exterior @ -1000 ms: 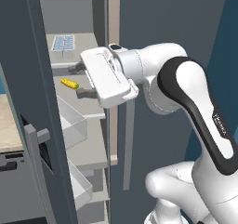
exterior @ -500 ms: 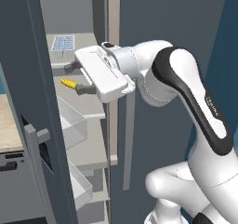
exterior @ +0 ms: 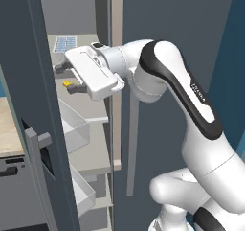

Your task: Open the freezer door, pick up the ice cube tray from the freezer, and place it on the dining counter.

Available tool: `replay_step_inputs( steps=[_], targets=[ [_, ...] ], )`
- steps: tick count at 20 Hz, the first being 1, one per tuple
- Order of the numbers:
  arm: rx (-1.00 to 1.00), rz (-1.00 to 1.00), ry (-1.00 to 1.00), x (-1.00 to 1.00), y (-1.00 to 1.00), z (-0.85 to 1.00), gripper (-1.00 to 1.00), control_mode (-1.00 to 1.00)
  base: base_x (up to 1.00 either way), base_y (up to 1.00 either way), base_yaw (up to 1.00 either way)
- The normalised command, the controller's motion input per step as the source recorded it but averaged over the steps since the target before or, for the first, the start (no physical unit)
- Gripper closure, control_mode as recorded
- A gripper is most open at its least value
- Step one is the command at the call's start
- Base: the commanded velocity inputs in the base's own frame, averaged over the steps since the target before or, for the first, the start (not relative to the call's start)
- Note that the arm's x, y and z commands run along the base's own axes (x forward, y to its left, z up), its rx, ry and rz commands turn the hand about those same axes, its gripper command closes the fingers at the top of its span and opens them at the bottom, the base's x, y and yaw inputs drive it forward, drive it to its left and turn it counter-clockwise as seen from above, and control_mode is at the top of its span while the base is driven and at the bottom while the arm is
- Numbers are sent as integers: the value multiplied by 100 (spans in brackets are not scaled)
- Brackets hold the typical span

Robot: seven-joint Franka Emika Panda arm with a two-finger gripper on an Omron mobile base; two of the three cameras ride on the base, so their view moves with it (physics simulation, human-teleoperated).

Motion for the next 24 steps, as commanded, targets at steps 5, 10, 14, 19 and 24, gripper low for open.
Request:
replay_step_inputs(
  steps=[5,10,14,19,24],
  targets=[
    [0,0,0,4,48,-11,-100,-100,0,0,0],
    [0,0,0,0,53,-11,-100,-100,0,0,0],
    [0,0,0,0,50,-9,-100,-100,0,0,0],
    [0,0,0,0,47,-7,-100,-100,0,0,0],
    [0,0,-2,0,30,-1,-100,-100,0,0,0]
  ],
)
